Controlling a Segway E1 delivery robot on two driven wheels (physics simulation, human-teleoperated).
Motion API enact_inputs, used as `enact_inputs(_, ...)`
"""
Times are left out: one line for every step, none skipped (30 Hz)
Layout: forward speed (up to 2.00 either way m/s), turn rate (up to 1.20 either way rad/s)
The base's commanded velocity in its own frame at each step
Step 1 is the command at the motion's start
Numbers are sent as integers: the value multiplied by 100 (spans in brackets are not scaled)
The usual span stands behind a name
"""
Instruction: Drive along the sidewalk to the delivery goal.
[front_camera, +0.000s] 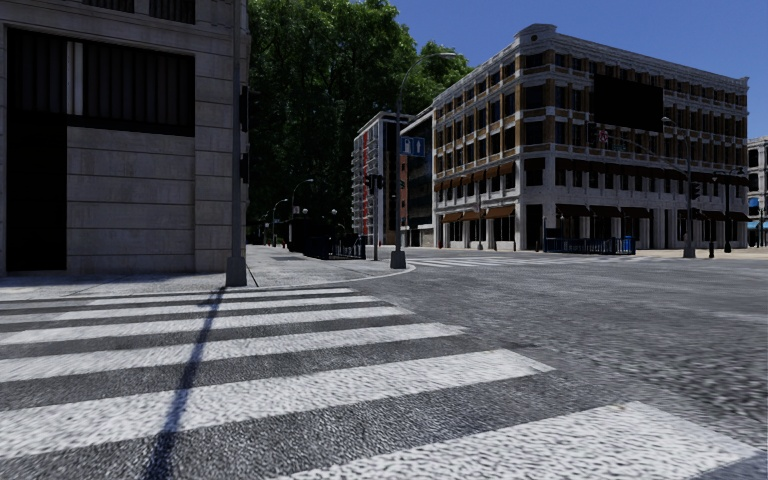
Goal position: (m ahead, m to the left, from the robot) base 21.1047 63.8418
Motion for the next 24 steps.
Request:
enact_inputs(0,0)
enact_inputs(0,0)
enact_inputs(0,0)
enact_inputs(0,0)
enact_inputs(0,0)
enact_inputs(0,0)
enact_inputs(0,0)
enact_inputs(0,0)
enact_inputs(0,0)
enact_inputs(0,0)
enact_inputs(0,0)
enact_inputs(0,0)
enact_inputs(0,0)
enact_inputs(0,0)
enact_inputs(0,0)
enact_inputs(0,0)
enact_inputs(0,0)
enact_inputs(0,0)
enact_inputs(0,0)
enact_inputs(0,0)
enact_inputs(0,0)
enact_inputs(0,0)
enact_inputs(0,0)
enact_inputs(0,0)
